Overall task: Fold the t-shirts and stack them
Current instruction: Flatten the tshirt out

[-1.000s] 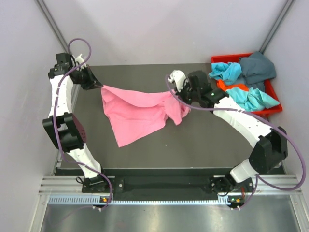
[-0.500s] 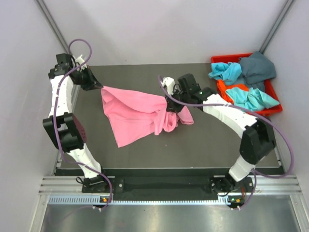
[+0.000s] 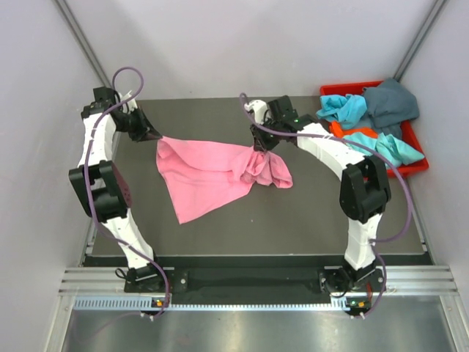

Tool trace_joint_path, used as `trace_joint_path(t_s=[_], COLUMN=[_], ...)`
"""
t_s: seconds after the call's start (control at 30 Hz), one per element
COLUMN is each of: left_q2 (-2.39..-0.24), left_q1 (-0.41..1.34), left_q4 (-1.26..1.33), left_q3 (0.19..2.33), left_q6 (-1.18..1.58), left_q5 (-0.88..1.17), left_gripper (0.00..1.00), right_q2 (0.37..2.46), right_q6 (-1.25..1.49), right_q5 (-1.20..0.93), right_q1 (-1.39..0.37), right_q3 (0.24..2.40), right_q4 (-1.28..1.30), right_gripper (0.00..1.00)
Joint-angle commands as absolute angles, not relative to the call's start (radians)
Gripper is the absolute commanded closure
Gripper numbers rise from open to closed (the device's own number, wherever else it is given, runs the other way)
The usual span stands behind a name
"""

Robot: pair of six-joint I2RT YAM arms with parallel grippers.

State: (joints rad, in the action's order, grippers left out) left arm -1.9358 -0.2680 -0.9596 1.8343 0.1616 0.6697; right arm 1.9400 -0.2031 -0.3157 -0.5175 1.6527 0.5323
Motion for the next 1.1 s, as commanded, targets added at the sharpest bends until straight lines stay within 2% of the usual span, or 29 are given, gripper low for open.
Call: trace_joint_path(t_s=[0.0, 0.03, 0.17, 0.27, 0.37, 0.43, 0.6, 0.77, 0.87, 0.97, 1.07], left_q2=[-1.928, -1.927, -1.914, -1.888, -1.873, -1.858, -1.83, -1.813, -1.807, -1.809, -1.815], left_q1=[-0.275, -0.273, -0.273, -0.272, -0.268, -0.264, -0.256, -0.25, -0.247, -0.247, -0.245], left_q4=[-0.95, -0.954, -0.983, -1.0, -1.009, -1.014, -1.014, -1.015, -1.017, -1.016, -1.012], left_q3=[1.842, 1.835, 1.835, 1.829, 1.812, 1.801, 1.761, 1.721, 1.707, 1.712, 1.724], left_q6=[0.138, 0.129, 0.071, 0.023, 0.011, 0.008, -0.043, -0.06, -0.061, -0.06, -0.049], left_q5=[0.698, 0.69, 0.654, 0.614, 0.582, 0.571, 0.503, 0.477, 0.474, 0.482, 0.5], left_gripper=[1.0, 1.0, 1.0, 1.0, 1.0, 1.0, 1.0, 1.0, 1.0, 1.0, 1.0], right_q2=[1.954, 1.96, 1.985, 2.005, 2.034, 2.028, 2.005, 1.81, 1.822, 1.91, 1.944], right_q6=[-0.154, -0.114, -0.029, 0.023, 0.015, 0.012, -0.207, -0.252, -0.253, -0.279, -0.284], right_q5=[-0.342, -0.366, -0.442, -0.489, -0.495, -0.503, -0.517, -0.598, -0.62, -0.627, -0.638], right_q1=[-0.45, -0.434, -0.358, -0.301, -0.282, -0.275, -0.334, -0.347, -0.366, -0.394, -0.423], right_q3=[1.747, 1.756, 1.787, 1.798, 1.808, 1.818, 1.945, 1.806, 1.9, 2.023, 2.03], right_q4=[0.503, 0.496, 0.465, 0.437, 0.433, 0.436, 0.618, 0.557, 0.67, 0.888, 0.976], right_gripper=[0.68, 0.63, 0.62, 0.7, 0.72, 0.63, 0.57, 0.53, 0.53, 0.54, 0.53])
